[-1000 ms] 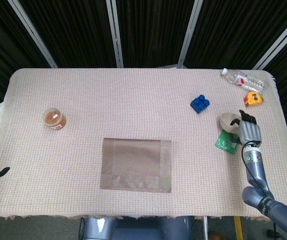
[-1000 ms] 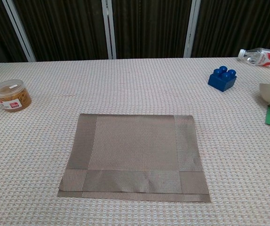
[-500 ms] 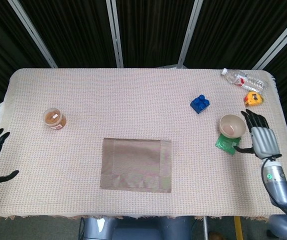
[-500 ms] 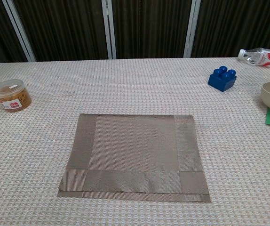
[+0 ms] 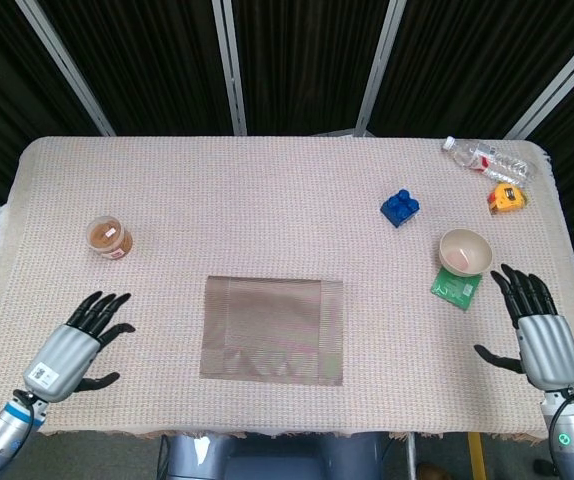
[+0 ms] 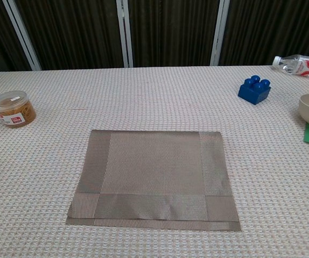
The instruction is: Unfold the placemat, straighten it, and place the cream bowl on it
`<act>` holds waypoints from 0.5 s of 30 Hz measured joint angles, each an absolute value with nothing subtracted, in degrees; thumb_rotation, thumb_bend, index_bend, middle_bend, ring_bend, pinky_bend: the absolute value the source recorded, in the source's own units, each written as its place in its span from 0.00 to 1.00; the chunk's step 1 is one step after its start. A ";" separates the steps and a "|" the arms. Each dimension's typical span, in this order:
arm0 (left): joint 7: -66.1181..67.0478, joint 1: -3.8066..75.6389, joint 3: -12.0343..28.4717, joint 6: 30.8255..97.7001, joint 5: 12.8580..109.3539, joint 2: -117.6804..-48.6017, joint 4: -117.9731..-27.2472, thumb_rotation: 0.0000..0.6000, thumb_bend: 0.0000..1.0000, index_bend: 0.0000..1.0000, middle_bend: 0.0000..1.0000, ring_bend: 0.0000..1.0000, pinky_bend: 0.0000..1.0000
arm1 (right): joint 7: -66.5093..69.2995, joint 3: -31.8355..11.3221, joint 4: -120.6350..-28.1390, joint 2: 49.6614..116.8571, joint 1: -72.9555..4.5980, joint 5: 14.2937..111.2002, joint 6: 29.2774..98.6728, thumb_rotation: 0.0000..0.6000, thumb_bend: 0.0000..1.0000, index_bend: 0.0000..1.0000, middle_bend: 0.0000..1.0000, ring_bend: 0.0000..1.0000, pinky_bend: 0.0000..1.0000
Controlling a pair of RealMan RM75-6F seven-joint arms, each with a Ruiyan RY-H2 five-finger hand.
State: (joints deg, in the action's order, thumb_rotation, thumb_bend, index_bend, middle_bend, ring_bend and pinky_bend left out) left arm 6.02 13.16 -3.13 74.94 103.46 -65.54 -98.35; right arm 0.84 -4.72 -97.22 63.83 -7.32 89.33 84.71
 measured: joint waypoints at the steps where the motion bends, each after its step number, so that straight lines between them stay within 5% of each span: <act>1: 6.01 13.59 -3.35 74.53 104.10 -66.84 -97.59 1.00 0.18 0.44 0.00 0.00 0.00 | 0.28 -4.46 -97.86 63.76 -7.15 89.44 84.74 1.00 0.00 0.00 0.00 0.00 0.00; 15: 11.89 18.42 -3.13 65.85 104.53 -82.82 -88.79 1.00 0.33 0.50 0.00 0.00 0.00 | -2.09 -3.22 -98.75 63.35 -7.18 88.80 82.73 1.00 0.00 0.00 0.00 0.00 0.00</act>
